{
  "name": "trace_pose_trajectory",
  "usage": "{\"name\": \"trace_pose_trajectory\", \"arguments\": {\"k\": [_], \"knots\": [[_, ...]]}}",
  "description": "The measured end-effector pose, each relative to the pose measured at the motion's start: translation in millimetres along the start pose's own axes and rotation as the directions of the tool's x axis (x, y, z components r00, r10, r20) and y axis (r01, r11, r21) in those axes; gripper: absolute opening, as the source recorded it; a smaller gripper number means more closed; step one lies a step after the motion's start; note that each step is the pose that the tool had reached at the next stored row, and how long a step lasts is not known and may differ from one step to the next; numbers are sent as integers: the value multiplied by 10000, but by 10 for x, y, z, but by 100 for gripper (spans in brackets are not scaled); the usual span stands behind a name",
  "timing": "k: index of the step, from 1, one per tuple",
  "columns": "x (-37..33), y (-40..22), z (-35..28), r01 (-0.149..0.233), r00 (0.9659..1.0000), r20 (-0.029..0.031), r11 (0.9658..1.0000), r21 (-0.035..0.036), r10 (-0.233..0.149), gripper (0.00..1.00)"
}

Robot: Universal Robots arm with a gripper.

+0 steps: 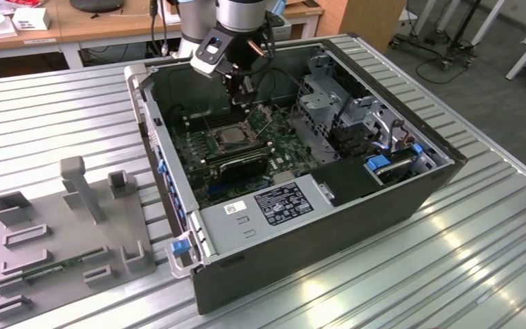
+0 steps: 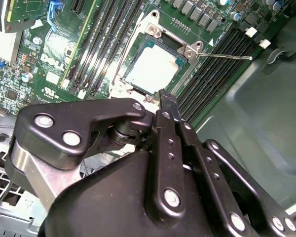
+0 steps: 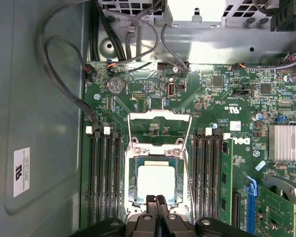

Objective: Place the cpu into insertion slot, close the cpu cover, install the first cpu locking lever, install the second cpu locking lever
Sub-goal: 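Close the cpu cover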

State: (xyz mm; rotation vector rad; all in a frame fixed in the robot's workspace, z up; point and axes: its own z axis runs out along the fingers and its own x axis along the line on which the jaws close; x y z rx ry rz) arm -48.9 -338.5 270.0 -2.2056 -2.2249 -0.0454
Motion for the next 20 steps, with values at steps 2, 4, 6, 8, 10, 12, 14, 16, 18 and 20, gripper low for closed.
{"name": "trace_pose_trajectory", "arguments": {"k": [2, 4, 6, 8, 10, 12, 14, 16, 18, 20], "knots": [[0, 1, 0, 0, 10000, 0, 10000, 0, 0, 11], [0, 8, -1, 2, 10000, 1, 10000, 1, -2, 11], [0, 25, 0, 0, 10000, 1, 10000, 1, 0, 11], [0, 51, 0, 0, 10000, 1, 10000, 1, 0, 11], [-1, 84, 1, 0, 10000, 0, 10000, 0, 0, 11], [-1, 123, 2, 0, 10000, 0, 10000, 0, 0, 11], [-2, 164, 2, 1, 10000, 1, 10000, 1, -1, 11], [-2, 206, 3, 0, 10000, 0, 10000, 0, 0, 11], [-2, 255, 4, 0, 10000, 0, 10000, 0, 0, 11], [-3, 309, 4, 0, 10000, 0, 10000, 0, 0, 11]]}}
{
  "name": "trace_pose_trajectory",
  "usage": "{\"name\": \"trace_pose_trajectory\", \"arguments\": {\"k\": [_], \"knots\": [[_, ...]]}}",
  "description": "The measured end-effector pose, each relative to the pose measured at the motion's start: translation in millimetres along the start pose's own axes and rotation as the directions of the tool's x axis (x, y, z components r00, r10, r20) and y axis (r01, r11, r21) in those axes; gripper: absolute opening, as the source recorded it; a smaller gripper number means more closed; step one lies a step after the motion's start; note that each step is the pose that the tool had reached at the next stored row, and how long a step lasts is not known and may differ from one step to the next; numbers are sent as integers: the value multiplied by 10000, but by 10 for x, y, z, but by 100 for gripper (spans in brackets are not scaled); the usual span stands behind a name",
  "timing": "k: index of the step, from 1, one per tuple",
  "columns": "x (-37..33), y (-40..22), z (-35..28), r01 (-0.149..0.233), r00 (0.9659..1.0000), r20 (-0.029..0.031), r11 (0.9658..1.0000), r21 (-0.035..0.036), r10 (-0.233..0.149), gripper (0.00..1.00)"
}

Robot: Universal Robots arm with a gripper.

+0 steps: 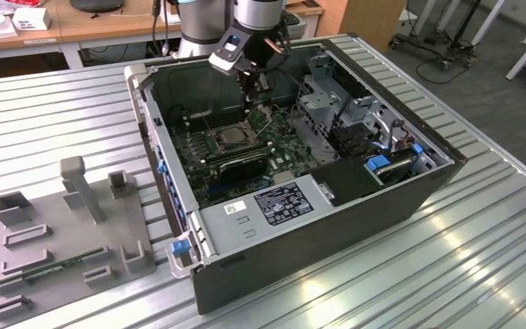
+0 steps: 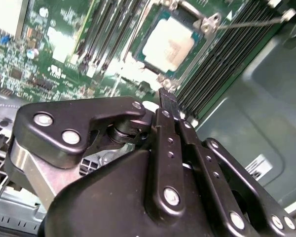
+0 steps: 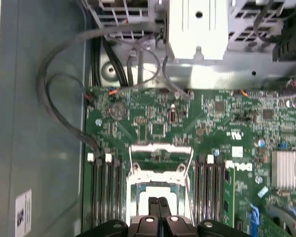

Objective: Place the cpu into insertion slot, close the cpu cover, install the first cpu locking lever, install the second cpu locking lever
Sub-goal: 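Close the cpu cover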

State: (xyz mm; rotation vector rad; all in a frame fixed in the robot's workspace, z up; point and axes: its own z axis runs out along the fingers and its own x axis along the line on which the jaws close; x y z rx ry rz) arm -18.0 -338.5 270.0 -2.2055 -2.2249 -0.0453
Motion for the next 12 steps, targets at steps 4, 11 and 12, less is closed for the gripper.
{"name": "trace_pose_trajectory", "arguments": {"k": [4, 11, 12], "knots": [[-1, 112, 2, 0, 10000, -1, 10000, 0, 0, 11], [-2, 261, 4, 0, 10000, 1, 10000, 1, 0, 11], [-2, 283, 4, 1, 10000, 1, 10000, 0, -1, 11]]}}
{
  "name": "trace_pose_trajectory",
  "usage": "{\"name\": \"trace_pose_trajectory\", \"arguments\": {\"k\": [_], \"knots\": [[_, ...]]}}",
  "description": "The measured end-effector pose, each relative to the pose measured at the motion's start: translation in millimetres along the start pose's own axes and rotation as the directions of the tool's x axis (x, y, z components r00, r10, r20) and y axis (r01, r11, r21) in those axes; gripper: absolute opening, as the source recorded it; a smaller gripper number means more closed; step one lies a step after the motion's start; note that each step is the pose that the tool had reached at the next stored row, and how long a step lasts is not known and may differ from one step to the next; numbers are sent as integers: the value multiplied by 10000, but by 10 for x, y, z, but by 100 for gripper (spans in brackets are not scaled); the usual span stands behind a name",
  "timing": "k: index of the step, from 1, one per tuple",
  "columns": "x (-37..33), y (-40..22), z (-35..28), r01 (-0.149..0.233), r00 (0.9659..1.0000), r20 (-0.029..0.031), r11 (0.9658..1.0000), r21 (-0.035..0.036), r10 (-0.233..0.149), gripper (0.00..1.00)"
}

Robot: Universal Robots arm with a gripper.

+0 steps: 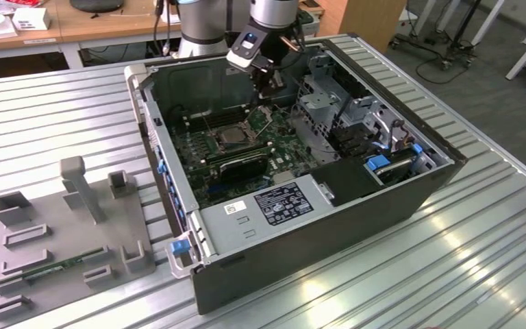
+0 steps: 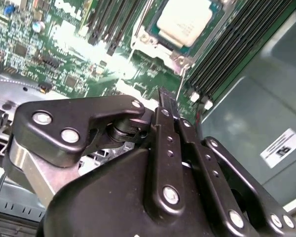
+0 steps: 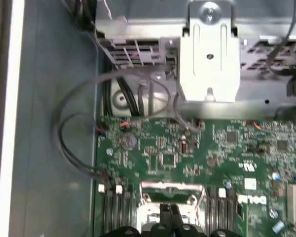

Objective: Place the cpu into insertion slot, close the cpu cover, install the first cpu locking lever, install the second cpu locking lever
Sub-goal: 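Close the cpu cover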

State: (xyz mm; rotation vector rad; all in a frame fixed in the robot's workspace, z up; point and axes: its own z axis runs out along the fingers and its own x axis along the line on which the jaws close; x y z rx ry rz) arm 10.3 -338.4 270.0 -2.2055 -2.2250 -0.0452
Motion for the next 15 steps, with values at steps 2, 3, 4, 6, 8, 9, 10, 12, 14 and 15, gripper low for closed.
{"name": "trace_pose_trajectory", "arguments": {"k": [2, 3, 4, 6, 8, 9, 10, 12, 14, 15], "knots": [[-1, 48, 2, 0, 10000, -2, 10000, -1, 0, 11], [-1, 74, 2, -1, 10000, -1, 10000, 0, 1, 11], [-1, 102, 3, -1, 10000, -2, 10000, -1, 1, 11], [-2, 156, 4, -1, 10000, -2, 10000, -1, 1, 11], [-2, 205, 5, -1, 10000, -2, 10000, -1, 1, 11], [-3, 228, 5, 0, 10000, -2, 10000, 0, 0, 11], [-3, 251, 6, -1, 10000, -2, 10000, 0, 1, 11], [-3, 287, 7, -1, 10000, -2, 10000, 0, 1, 11], [-3, 318, 7, -1, 10000, -2, 10000, 0, 1, 11], [-3, 332, 7, 0, 10000, -2, 10000, 0, 0, 11]]}}
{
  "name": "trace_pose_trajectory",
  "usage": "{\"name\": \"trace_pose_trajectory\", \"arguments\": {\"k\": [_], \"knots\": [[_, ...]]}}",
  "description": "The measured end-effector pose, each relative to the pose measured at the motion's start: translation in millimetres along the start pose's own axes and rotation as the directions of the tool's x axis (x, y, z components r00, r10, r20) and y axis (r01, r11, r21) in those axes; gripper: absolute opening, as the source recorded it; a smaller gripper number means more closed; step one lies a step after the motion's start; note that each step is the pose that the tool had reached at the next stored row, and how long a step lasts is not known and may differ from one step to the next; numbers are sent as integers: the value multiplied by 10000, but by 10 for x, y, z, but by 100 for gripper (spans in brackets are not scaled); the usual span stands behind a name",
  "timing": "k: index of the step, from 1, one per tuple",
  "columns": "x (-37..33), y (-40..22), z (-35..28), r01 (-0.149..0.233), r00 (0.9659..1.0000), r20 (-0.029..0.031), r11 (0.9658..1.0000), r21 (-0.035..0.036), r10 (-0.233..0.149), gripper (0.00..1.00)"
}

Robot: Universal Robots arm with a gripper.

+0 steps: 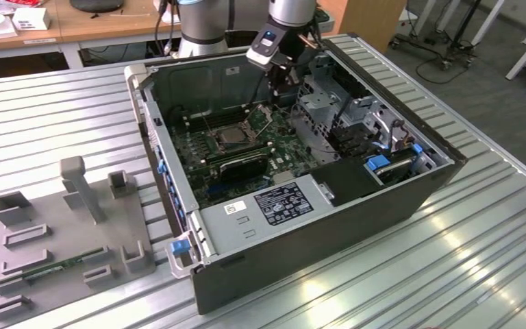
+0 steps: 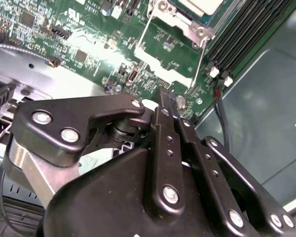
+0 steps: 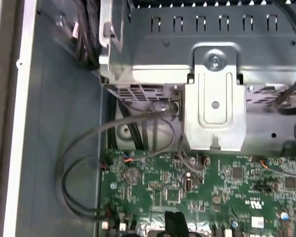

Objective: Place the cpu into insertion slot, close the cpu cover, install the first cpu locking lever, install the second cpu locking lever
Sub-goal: 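Close the cpu cover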

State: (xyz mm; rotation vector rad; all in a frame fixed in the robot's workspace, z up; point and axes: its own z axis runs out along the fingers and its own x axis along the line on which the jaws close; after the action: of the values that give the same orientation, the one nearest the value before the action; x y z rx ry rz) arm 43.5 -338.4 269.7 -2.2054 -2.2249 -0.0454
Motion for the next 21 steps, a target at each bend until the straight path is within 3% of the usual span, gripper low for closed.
{"name": "trace_pose_trajectory", "arguments": {"k": [8, 15, 21], "knots": [[-1, 102, 2, 0, 10000, -1, 10000, 0, 0, 11], [-1, 110, 4, -1, 10000, 0, 10000, 0, 1, 11], [-3, 118, 68, 0, 10000, 1, 10000, 0, 0, 11]]}}
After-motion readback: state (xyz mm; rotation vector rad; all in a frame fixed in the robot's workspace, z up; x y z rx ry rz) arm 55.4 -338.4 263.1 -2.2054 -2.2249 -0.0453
